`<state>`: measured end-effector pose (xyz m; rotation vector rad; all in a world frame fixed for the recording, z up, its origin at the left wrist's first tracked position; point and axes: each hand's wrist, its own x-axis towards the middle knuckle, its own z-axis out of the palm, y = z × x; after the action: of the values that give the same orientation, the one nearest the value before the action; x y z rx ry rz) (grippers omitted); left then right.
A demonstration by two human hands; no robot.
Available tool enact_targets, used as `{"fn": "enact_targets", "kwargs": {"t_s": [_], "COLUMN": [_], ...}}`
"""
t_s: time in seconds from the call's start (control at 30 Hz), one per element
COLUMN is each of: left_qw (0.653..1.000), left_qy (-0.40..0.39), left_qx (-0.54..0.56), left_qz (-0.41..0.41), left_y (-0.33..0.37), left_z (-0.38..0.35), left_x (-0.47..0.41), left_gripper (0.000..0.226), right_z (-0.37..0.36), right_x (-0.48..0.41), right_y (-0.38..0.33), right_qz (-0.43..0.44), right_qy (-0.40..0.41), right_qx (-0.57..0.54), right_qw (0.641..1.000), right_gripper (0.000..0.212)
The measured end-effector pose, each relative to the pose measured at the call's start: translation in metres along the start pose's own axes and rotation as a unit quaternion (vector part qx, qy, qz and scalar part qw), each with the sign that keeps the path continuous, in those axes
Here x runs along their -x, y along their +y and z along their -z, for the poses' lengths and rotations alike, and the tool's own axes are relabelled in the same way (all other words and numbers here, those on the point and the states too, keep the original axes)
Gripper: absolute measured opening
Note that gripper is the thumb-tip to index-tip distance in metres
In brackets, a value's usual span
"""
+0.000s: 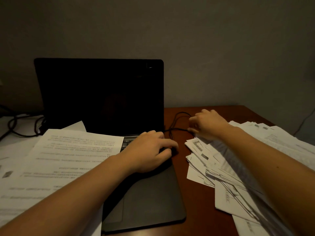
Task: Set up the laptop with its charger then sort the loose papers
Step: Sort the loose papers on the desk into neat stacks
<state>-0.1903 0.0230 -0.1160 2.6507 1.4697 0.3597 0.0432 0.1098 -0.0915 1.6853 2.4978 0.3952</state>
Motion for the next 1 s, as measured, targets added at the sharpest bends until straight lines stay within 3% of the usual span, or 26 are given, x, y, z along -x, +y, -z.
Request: {"fn": "enact_targets", "kwargs": {"t_s": [0.17, 0.3, 0.47, 0.63, 0.77, 1.0], "left_qw": [1.000, 1.000, 1.000, 1.000, 1.000, 0.999], "left_qy": [-0.005, 0.001, 0.005, 0.004, 0.007, 0.010], "left_qx": [-0.002, -0.009, -0.007, -0.009, -0.016, -0.019], "left_qz": [-0.003, -0.002, 0.010, 0.013, 0.016, 0.025], "left_y": [0.000, 0.000, -0.002, -0.002, 0.000, 0.003], "left_z": [-0.001, -0.001, 0.000, 0.003, 0.004, 0.006], "left_x": [0.002, 0.005, 0.005, 0.006, 0.009, 0.018], "left_gripper": [0.035, 0.036, 0.037, 0.039, 0.041, 0.045], "right_z": [-0.005, -0.018, -0.010, 0.017, 0.016, 0.000], "right_x": [-0.001, 0.000, 0.009, 0.036, 0.060, 0.076], "right_y": [0.012, 0.010, 0.002, -0.024, -0.055, -0.079], "right_qz": [-0.072, -0.128, -0.083, -0.014, 0.049, 0.006], "right_qy": [0.020, 0.024, 0.014, 0.061, -0.005, -0.027], "right_qx": [0.033, -0.028, -0.126, -0.179, -0.190, -0.258], "right_qw": [0.997, 0.991, 0.988, 0.982, 0.981, 0.966], "right_gripper": [0.028, 0.037, 0.043, 0.033, 0.031, 0.043]}}
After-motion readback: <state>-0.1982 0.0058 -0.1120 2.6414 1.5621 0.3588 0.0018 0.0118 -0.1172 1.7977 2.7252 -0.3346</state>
